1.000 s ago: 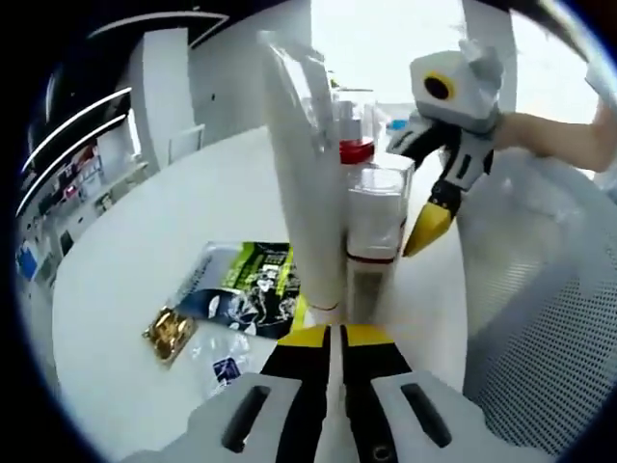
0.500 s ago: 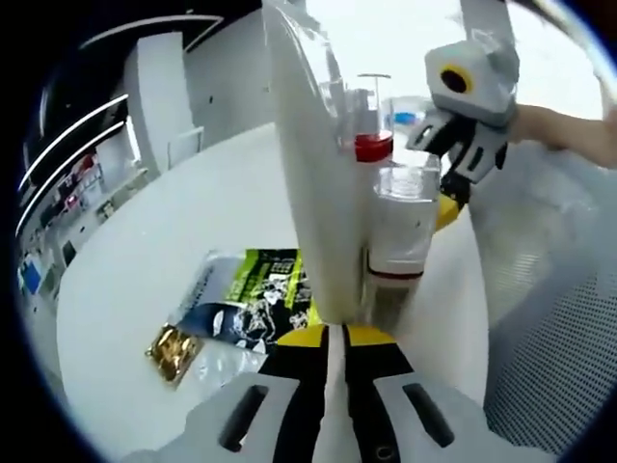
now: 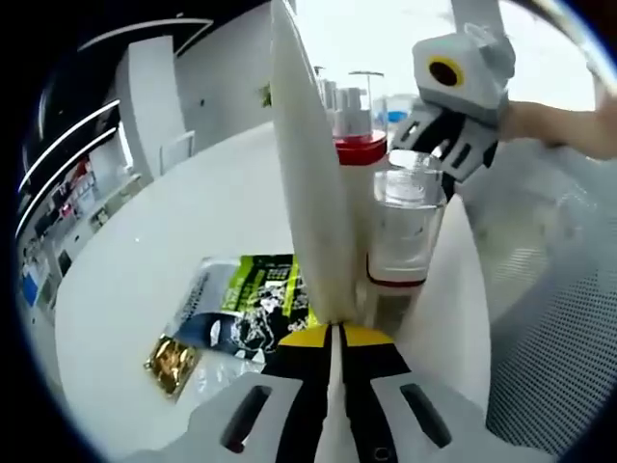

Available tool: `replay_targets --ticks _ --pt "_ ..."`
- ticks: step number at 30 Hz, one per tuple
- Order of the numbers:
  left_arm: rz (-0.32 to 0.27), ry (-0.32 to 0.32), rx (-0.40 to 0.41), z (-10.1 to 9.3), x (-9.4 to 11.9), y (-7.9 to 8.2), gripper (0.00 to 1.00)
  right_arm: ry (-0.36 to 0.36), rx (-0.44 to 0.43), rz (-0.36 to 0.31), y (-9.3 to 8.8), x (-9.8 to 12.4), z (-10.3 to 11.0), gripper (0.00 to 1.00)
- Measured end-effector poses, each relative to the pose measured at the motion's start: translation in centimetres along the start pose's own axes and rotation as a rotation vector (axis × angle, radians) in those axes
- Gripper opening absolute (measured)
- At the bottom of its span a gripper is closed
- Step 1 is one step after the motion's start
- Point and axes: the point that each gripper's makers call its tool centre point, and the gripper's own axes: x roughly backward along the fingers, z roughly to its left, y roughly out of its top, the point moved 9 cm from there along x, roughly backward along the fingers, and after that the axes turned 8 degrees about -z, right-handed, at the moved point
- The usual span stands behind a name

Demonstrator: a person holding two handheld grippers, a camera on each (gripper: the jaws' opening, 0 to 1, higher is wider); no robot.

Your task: Arrange the skincare products in the storage area until every visible bottle or jar stands upright without overlapping.

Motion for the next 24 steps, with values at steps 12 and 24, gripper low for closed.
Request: replay_targets --ticks 12,24 --pt "-0.068 -0.006 -0.027 0.6 1.3 0.6 0.13 -0.007 -0.022 0.004 -0.2 0.0 -0.2 0.13" --pt "-0.368 -0.076 -0.014 1.1 5.6 6.6 0.30 -0.001 -0.016 0.010 -0.1 -0.2 -0.1 0.12"
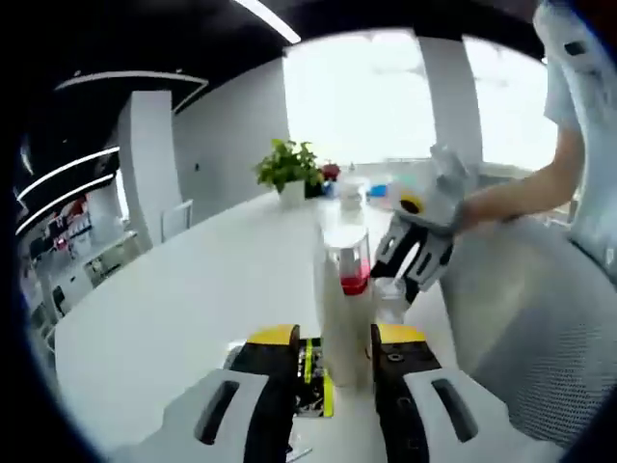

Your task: Arrange the skincare products in the storage area until every visible bottle or jar stands upright without overlapping.

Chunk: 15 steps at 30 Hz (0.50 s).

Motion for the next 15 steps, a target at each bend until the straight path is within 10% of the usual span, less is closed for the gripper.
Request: replay_targets --ticks 15 --pt "0.007 -0.092 0.055 1.4 -2.6 0.2 0.08 -0.010 0.017 -0.001 0.0 0.2 -0.2 0.12"
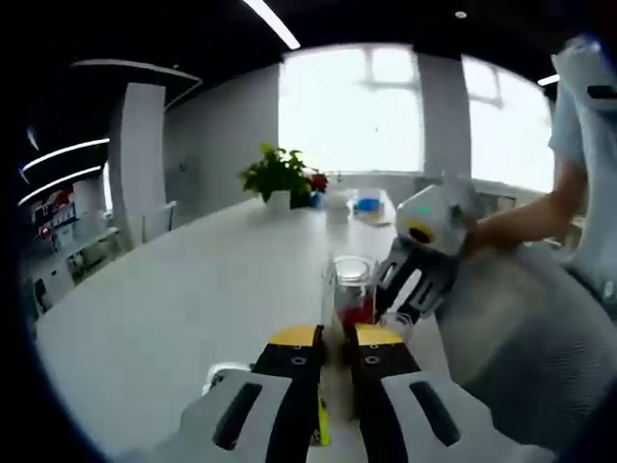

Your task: Arrange the skincare products in the storage area until every visible bottle or jar stands upright without overlapping.

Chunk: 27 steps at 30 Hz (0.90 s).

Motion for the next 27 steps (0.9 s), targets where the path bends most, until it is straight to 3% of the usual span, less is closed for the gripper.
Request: replay_targets --ticks 8,13,16,20,23,27 --pt "-0.016 -0.086 0.017 0.3 -0.2 -0.2 0.07 -0.044 -0.030 -0.012 0.0 0.7 -0.7 0.15" --pt "-0.025 -0.075 0.030 0.9 -0.3 -0.2 0.07 -0.122 -0.136 -0.121 0.8 3.5 -2.2 0.19" --pt "-0.026 -0.083 0.030 0.8 -0.3 -0.2 0.07 -0.119 -0.157 -0.226 2.4 5.7 -3.0 0.27" --pt "-0.024 -0.107 0.023 0.5 -0.4 -0.2 0.07 0.003 -0.215 -0.388 5.1 7.1 -3.3 0.37" --pt "-0.022 -0.109 0.014 0.4 -0.4 -0.2 0.07 0.092 -0.181 -0.461 6.5 6.5 -3.2 0.34" --pt "-0.018 -0.119 0.007 0.3 -0.3 -0.1 0.07 0.180 -0.126 -0.428 6.6 4.2 -3.1 0.34"
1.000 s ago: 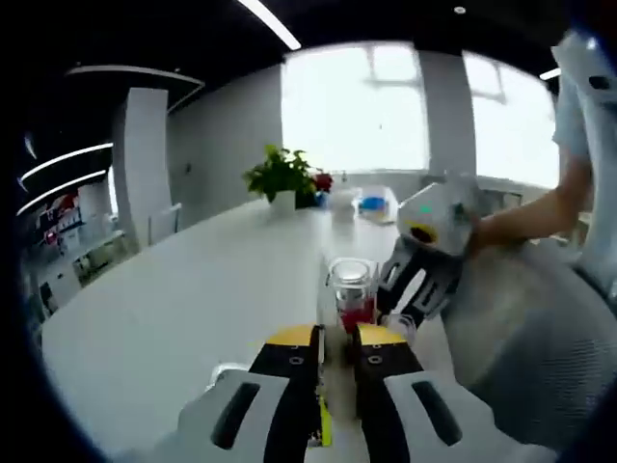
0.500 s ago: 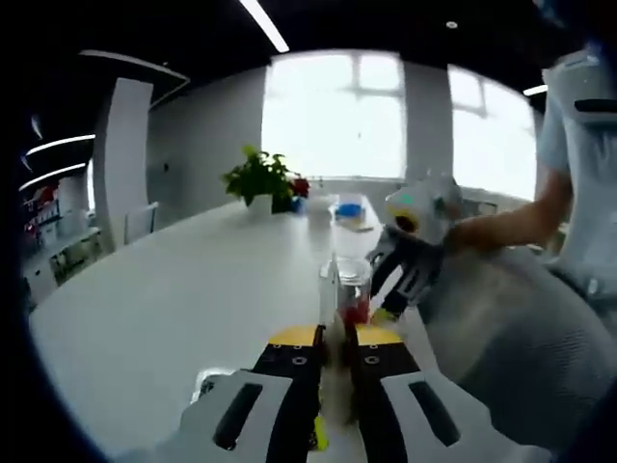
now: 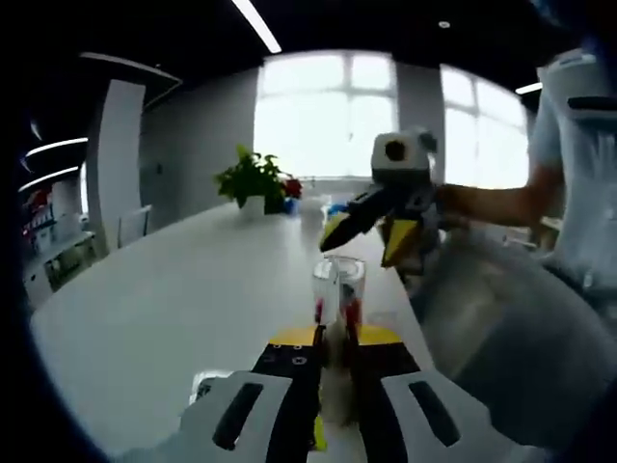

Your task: Arrange the skincare products in the storage area until every visible bottle or jar stands upright without overlapping.

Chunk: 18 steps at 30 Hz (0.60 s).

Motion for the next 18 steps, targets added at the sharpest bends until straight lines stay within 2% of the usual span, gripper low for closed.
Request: replay_targets --ticks 6,8,10,18 --pt "0.007 0.004 -0.005 -0.2 -0.1 0.1 0.07 0.032 0.023 0.034 -0.8 -1.5 -1.0 0.32" --pt "0.007 0.005 -0.003 -0.2 -0.1 0.1 0.07 0.096 0.020 0.019 -0.8 -1.7 -0.8 0.28" --pt "0.006 0.006 0.000 -0.1 0.0 0.1 0.07 0.109 0.025 0.014 -0.9 -1.6 -1.1 0.27" --pt "-0.006 -0.022 -0.003 -0.1 0.0 0.0 0.08 0.271 0.068 0.027 -0.7 -1.7 -1.9 0.26"
